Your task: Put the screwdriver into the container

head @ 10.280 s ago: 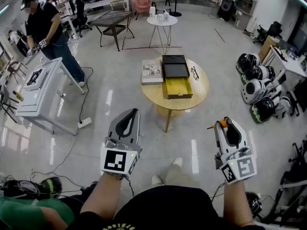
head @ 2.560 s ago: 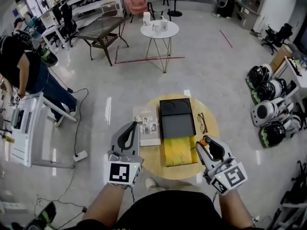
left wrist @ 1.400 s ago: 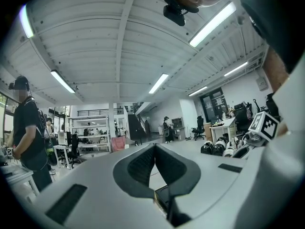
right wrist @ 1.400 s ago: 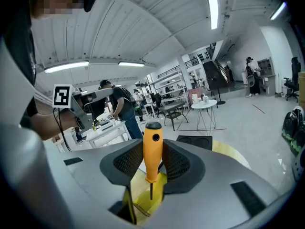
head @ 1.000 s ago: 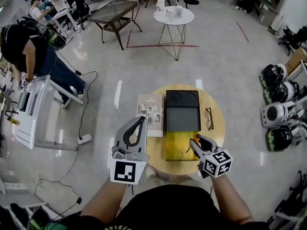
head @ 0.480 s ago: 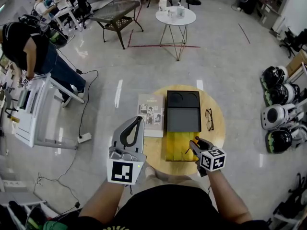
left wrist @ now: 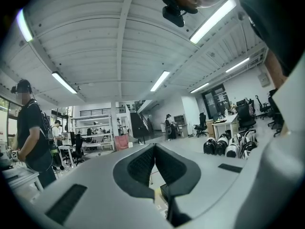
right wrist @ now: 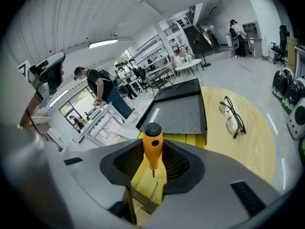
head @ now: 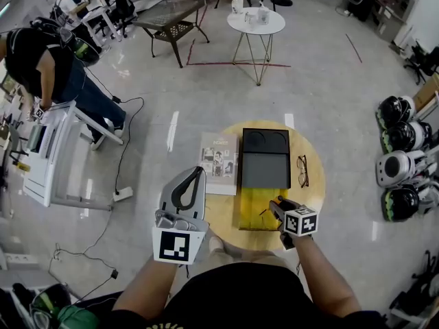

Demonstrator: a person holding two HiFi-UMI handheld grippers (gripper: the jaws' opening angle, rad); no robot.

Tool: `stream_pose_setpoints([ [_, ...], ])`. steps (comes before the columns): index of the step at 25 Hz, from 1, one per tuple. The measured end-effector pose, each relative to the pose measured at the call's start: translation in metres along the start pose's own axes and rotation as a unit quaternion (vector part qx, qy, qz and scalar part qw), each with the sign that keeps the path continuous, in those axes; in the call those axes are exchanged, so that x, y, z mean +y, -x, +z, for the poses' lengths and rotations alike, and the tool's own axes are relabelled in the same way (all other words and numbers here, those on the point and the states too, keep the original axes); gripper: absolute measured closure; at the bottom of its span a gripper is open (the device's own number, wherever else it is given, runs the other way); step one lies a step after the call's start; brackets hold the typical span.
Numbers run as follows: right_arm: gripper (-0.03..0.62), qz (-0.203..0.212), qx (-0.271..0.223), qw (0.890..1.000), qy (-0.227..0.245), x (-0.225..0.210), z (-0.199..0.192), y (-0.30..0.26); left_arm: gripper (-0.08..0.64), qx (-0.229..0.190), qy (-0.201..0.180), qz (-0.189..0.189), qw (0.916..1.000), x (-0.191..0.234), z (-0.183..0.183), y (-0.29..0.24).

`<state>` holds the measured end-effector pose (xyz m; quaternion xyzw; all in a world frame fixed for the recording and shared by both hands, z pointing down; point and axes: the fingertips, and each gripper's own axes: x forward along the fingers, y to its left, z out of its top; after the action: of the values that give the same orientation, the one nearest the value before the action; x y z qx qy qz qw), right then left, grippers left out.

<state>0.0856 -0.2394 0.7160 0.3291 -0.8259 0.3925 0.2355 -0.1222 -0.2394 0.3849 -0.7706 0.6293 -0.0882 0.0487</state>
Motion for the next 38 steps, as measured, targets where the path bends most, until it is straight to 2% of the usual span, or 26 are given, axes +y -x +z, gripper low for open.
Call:
stream_pose_setpoints([
  [3, 0.457, 0.008, 0.01, 1.0, -0.029, -0.002, -0.005, -0.005, 0.543, 0.0, 0.002, 0.004, 1.0, 0.003, 0.001, 0.002],
  [9, 0.457, 0.009, 0.019, 0.998, -0.054, -0.008, -0.009, -0.017, 0.543, 0.001, -0.002, 0.007, 1.0, 0.005, 0.001, 0.004],
  [21, 0.457, -0.025, 0.026, 0.99, -0.137, -0.036, -0.024, -0.032, 0.543, 0.018, -0.009, 0.013, 0.9997, 0.009, -0.005, 0.011],
  [28, 0.454, -0.065, 0.052, 0.99, -0.112, -0.048, -0.026, -0.038, 0.543, 0.02, -0.019, 0.007, 0.9996, 0.006, -0.004, 0.009],
  [38, 0.449, -0.07, 0.046, 0.993, -0.087, -0.048, -0.026, -0.03, 0.543, 0.014, -0.018, -0.001, 0.9997, 0.001, -0.004, 0.007],
])
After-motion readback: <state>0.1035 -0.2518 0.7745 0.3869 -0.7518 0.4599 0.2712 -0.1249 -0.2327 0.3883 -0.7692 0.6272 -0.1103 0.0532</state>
